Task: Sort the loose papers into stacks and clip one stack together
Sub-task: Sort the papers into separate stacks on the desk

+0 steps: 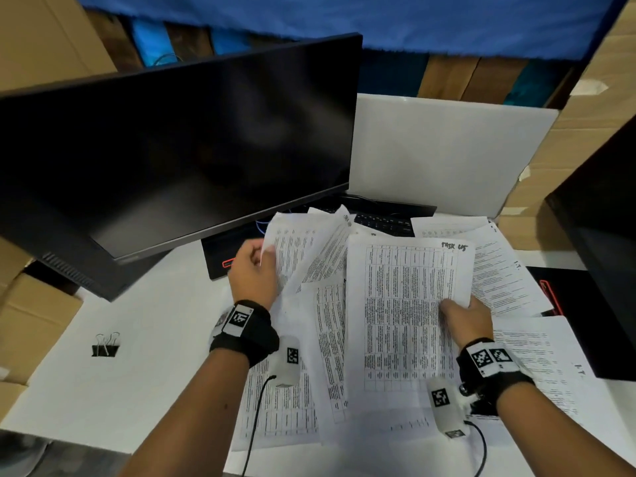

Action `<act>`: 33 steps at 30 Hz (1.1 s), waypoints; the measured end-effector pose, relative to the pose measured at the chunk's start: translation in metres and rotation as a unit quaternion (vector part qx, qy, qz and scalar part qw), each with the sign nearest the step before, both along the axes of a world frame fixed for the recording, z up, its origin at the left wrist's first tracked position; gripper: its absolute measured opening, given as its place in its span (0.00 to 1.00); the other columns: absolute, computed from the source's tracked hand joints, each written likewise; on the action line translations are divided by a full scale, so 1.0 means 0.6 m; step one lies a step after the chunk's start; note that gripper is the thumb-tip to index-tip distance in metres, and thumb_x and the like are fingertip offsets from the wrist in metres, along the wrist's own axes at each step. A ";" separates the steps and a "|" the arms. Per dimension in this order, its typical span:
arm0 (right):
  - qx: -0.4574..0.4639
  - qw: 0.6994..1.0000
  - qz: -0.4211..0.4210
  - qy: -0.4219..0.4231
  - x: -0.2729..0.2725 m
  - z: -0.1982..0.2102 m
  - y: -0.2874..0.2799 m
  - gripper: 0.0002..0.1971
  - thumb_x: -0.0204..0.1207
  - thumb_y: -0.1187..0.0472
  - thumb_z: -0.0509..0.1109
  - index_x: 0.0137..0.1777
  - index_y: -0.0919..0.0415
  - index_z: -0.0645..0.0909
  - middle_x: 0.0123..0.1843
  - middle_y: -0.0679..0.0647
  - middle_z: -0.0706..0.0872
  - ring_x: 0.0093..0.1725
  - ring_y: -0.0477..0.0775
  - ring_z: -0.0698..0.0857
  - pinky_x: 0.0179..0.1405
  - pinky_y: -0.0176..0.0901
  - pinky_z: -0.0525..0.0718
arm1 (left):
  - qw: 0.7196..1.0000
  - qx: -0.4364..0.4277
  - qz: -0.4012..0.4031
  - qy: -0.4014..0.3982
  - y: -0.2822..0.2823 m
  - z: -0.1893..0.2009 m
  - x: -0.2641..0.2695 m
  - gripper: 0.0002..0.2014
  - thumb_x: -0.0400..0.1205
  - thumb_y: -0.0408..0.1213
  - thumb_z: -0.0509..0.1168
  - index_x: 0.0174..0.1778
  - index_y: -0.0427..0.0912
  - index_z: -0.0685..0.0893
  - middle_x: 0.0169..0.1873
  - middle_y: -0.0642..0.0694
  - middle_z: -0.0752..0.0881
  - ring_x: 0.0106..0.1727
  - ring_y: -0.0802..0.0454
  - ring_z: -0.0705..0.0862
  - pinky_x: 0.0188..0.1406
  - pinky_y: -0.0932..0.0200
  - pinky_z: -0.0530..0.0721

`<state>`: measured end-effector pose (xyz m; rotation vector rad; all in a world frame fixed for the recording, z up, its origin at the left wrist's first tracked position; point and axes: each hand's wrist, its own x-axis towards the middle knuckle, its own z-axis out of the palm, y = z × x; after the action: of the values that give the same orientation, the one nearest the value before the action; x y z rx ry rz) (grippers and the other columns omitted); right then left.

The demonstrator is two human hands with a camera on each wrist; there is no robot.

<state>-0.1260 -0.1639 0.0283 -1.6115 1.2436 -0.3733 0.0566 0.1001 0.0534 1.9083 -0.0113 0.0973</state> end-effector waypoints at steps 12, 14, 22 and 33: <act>-0.006 0.991 -0.013 -0.136 0.024 0.058 0.013 0.07 0.77 0.70 0.64 0.51 0.61 0.81 0.38 0.53 0.80 0.32 0.48 0.75 0.31 0.37 0.73 | 0.940 -0.217 0.051 -0.258 0.028 0.230 0.038 0.13 0.81 0.25 0.58 0.57 0.44 0.70 0.31 0.52 0.80 0.28 0.62 0.76 0.32 0.66 0.74; 0.000 0.985 -0.027 -0.171 0.029 0.068 0.012 0.10 0.78 0.71 0.63 0.54 0.59 0.81 0.38 0.51 0.80 0.33 0.45 0.75 0.35 0.36 0.74 | 0.920 -0.248 0.062 -0.299 0.033 0.257 0.034 0.16 0.79 0.22 0.56 0.59 0.43 0.67 0.32 0.49 0.80 0.30 0.57 0.77 0.34 0.62 0.74; 0.000 0.973 -0.055 -0.222 0.039 0.084 -0.009 0.11 0.75 0.74 0.62 0.53 0.64 0.82 0.38 0.49 0.82 0.39 0.49 0.78 0.37 0.36 0.75 | 0.977 0.002 0.054 -0.208 0.044 0.195 0.030 0.18 0.79 0.23 0.56 0.50 0.42 0.89 0.41 0.49 0.85 0.30 0.61 0.76 0.34 0.71 0.75; 0.005 0.996 0.086 -0.035 0.044 0.020 0.044 0.11 0.78 0.69 0.59 0.54 0.61 0.80 0.42 0.53 0.84 0.43 0.54 0.81 0.47 0.43 0.79 | 0.967 -0.065 -0.093 0.228 -0.033 -0.039 -0.092 0.17 0.83 0.25 0.56 0.53 0.42 0.90 0.57 0.44 0.89 0.46 0.50 0.88 0.50 0.60 0.85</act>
<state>-0.0996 -0.1374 0.0404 -1.6696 1.0437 -0.3118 0.0016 0.0804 0.0302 1.7496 0.1247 -0.4580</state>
